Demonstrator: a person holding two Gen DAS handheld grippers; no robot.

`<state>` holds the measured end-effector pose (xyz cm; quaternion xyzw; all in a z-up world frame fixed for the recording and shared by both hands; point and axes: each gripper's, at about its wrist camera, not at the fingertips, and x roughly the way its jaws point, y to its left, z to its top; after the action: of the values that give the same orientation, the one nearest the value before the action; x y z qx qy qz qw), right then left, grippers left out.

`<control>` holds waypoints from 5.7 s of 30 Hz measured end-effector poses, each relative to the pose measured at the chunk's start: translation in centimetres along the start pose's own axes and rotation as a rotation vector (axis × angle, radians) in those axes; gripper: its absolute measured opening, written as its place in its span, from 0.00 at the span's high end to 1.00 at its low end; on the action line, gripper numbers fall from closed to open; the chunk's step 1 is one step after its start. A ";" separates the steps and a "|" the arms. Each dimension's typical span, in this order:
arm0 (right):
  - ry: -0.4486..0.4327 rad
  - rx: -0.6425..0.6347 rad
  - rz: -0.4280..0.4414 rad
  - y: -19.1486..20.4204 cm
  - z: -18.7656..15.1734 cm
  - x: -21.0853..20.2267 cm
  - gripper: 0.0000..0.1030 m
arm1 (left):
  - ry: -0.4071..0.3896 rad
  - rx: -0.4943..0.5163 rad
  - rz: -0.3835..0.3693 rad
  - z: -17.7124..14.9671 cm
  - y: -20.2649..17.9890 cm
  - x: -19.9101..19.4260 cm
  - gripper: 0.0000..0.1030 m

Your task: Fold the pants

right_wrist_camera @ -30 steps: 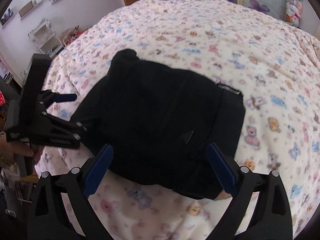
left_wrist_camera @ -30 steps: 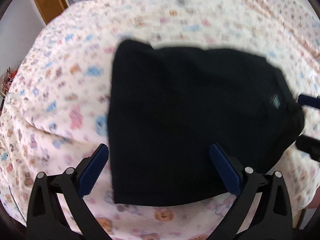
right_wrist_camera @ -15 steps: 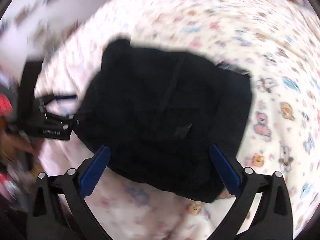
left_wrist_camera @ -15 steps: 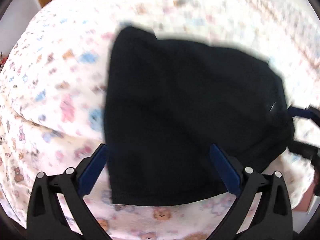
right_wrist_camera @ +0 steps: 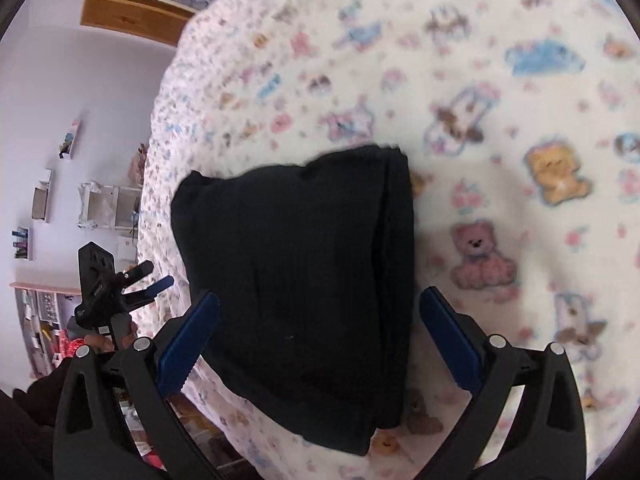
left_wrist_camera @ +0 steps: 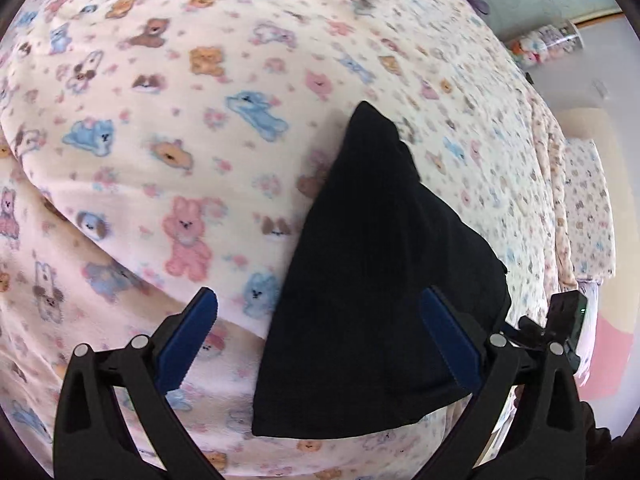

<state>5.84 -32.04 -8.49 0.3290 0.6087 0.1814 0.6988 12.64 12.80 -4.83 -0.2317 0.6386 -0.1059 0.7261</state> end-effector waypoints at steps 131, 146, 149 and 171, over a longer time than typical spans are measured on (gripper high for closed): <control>-0.136 0.061 0.302 -0.1 0.8 -1.2 0.72 | 0.029 0.225 -0.359 -0.8 -5.5 0.1 0.87; -0.256 0.014 0.238 -1.1 8.1 -4.1 0.72 | -0.063 0.292 -0.335 4.1 -11.6 3.3 0.87; -0.260 0.020 0.193 -2.3 9.1 -3.8 0.72 | -0.064 0.292 -0.285 4.6 -11.8 5.4 0.87; -0.461 -0.300 -0.224 2.7 7.7 -7.0 0.47 | -0.351 0.321 0.065 3.9 -11.6 1.6 0.02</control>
<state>12.34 -36.51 -1.23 0.1853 0.4328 0.1118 0.8751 18.34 2.75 -0.45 -0.1077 0.4848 -0.1406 0.8565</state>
